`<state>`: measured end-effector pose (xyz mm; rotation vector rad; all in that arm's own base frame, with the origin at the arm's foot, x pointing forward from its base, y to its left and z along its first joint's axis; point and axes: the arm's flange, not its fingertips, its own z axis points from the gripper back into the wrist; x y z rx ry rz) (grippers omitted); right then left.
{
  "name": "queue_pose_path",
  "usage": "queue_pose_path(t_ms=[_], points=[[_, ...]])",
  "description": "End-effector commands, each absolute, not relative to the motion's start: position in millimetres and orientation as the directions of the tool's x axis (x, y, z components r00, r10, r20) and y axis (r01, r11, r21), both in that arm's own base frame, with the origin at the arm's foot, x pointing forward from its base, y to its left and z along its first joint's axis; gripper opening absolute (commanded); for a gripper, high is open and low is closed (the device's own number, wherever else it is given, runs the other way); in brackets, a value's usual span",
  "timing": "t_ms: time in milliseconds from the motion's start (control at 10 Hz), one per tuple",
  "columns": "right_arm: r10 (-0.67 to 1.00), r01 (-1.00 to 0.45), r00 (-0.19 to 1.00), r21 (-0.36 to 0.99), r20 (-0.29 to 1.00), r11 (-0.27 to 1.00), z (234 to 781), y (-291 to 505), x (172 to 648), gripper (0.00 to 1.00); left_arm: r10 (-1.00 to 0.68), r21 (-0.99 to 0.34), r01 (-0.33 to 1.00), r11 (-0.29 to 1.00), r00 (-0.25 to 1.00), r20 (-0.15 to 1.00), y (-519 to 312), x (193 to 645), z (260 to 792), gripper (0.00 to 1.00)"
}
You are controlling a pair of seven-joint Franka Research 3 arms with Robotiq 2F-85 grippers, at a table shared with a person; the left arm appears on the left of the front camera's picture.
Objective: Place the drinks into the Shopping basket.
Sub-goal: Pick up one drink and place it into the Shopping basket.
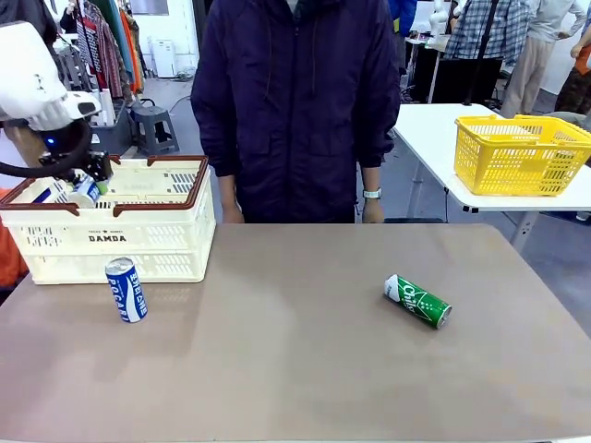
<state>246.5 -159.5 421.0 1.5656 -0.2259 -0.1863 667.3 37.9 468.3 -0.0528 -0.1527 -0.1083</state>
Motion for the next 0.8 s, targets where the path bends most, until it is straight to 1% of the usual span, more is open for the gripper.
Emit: queue_pose_path(t_ms=[0, 100, 200, 500, 600, 700], points=[[-0.265, -0.012, 0.964, 1.000, 0.006, -0.022, 427.9, -158.8, 247.5, 1.00, -0.111, -0.046, 0.115, 0.992, 0.991, 0.072, 34.1, 680.6, 464.8, 0.00], [-0.265, -0.012, 0.964, 1.000, 0.006, -0.022, 427.9, -158.8, 247.5, 1.00, -0.078, -0.029, 0.079, 0.996, 0.996, 0.036, 33.1, 683.3, 453.0, 0.00], [-0.265, -0.012, 0.964, 1.000, 0.006, -0.022, 427.9, -158.8, 247.5, 1.00, -0.057, -0.025, 0.058, 0.998, 0.998, 0.031, 33.0, 686.9, 441.9, 0.00], [-0.265, -0.012, 0.964, 1.000, 0.006, -0.022, 427.9, -158.8, 247.5, 1.00, -0.037, -0.010, 0.038, 0.999, 0.998, 0.054, 27.1, 689.6, 428.4, 0.00], [-0.265, -0.012, 0.964, 1.000, 0.006, -0.022, 427.9, -158.8, 247.5, 1.00, -0.029, -0.011, 0.030, 0.999, 0.998, 0.057, 28.6, 690.0, 429.1, 0.56], [-0.265, -0.012, 0.964, 1.000, 0.006, -0.022, 427.9, -158.8, 247.5, 1.00, -0.027, -0.011, 0.028, 1.000, 0.999, 0.046, 30.4, 687.5, 429.8, 1.00]])
